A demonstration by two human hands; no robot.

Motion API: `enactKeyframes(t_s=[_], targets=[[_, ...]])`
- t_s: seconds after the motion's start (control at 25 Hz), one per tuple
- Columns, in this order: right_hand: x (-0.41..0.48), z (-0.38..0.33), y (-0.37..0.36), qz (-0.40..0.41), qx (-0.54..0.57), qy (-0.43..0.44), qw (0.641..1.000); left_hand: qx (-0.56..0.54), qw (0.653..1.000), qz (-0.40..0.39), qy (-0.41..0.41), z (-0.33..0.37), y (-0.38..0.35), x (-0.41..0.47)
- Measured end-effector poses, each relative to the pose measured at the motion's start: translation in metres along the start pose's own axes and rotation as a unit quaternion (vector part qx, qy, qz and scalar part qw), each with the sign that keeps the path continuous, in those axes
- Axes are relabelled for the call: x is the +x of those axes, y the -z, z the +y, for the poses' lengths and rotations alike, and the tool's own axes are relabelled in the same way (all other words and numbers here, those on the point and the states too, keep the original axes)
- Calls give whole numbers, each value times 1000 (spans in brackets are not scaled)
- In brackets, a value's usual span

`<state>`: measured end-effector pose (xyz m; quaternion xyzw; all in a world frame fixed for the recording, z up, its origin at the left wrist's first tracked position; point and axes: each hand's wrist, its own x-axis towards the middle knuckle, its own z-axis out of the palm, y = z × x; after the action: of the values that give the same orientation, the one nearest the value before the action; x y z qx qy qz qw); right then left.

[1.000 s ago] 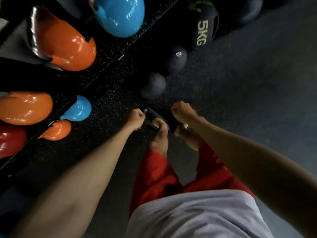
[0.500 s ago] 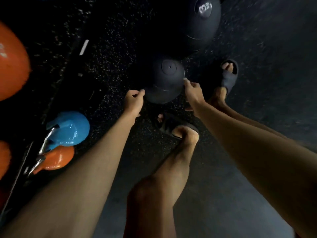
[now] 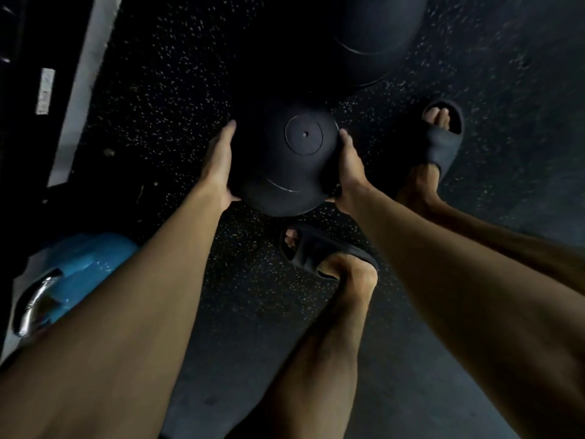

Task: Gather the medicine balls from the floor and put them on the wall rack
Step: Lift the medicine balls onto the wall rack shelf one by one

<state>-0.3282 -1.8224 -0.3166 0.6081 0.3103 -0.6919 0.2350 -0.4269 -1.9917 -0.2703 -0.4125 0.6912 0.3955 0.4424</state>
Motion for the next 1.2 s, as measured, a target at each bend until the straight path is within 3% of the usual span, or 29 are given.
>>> enactKeyframes(t_s=[0.28,0.48,0.56,0.8,1.04,1.2], targets=[[-33,1,21,41,-90,6,995,71,996,-46,-10,-7,13,-33],[-4,-1,23,18,-59,-27,998,72,997,-16,-14,-5,-10,-23],[11,2,27,-13,-22,-38,999,55,998,-38,0,-6,-13,-3],[30,13,27,5,7,7,1000,34,999,-32,-6,-10,-13,18],[-49,27,53,96,23,35,995,44,998,-46,1,-16,-11,-54],[-169,17,78,90,24,44,995,36,997,-64,-11,-17,-3,-164]])
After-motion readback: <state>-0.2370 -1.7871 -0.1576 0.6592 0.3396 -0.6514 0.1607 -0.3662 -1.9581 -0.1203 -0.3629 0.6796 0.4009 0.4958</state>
